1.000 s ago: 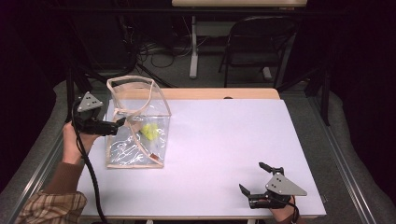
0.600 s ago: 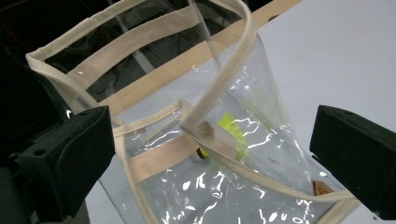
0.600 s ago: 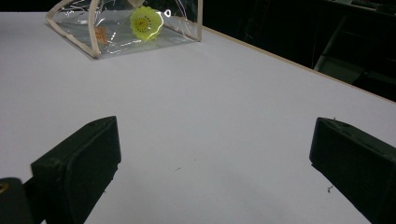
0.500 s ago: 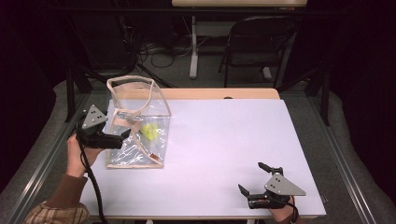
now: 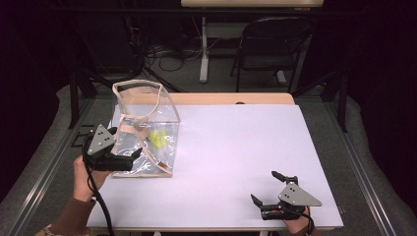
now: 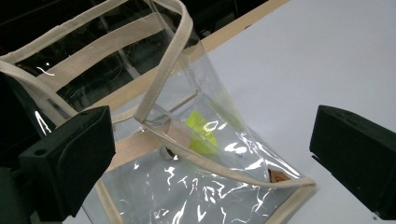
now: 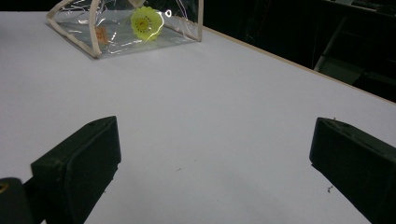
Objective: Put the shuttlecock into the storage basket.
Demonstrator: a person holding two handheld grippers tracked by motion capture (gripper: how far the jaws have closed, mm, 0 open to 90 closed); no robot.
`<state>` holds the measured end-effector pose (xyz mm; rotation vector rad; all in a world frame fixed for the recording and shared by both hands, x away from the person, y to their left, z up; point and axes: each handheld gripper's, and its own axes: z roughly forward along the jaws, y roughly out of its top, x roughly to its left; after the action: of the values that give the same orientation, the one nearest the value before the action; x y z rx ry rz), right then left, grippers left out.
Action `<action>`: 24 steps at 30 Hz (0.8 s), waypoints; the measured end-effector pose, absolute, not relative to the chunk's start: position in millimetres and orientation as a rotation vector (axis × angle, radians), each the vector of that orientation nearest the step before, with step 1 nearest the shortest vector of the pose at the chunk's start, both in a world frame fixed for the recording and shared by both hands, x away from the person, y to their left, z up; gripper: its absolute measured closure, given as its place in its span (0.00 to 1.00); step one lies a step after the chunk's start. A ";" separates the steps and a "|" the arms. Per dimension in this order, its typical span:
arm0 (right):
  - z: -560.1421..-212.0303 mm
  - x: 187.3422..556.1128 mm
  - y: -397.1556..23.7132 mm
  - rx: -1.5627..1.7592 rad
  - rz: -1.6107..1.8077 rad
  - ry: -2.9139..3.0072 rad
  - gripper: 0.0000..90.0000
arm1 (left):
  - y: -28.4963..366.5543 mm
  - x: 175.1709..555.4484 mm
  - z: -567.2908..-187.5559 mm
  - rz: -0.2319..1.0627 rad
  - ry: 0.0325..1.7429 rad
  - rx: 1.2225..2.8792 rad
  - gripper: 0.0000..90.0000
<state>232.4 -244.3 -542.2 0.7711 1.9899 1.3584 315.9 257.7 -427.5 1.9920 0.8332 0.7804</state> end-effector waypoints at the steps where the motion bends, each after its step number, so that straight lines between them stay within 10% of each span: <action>1: -542.2 232.4 -244.3 0.771 1.358 1.990 0.02 | 257.3 314.9 -428.2 0.779 0.830 1.989 0.00; 24: -542.3 232.3 -244.2 0.771 1.358 1.991 0.02 | 243.1 293.5 -472.4 0.673 0.792 1.967 0.00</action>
<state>232.3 -244.2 -542.3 0.7714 1.9907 1.3577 293.5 243.1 -472.4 1.9671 0.7922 0.6726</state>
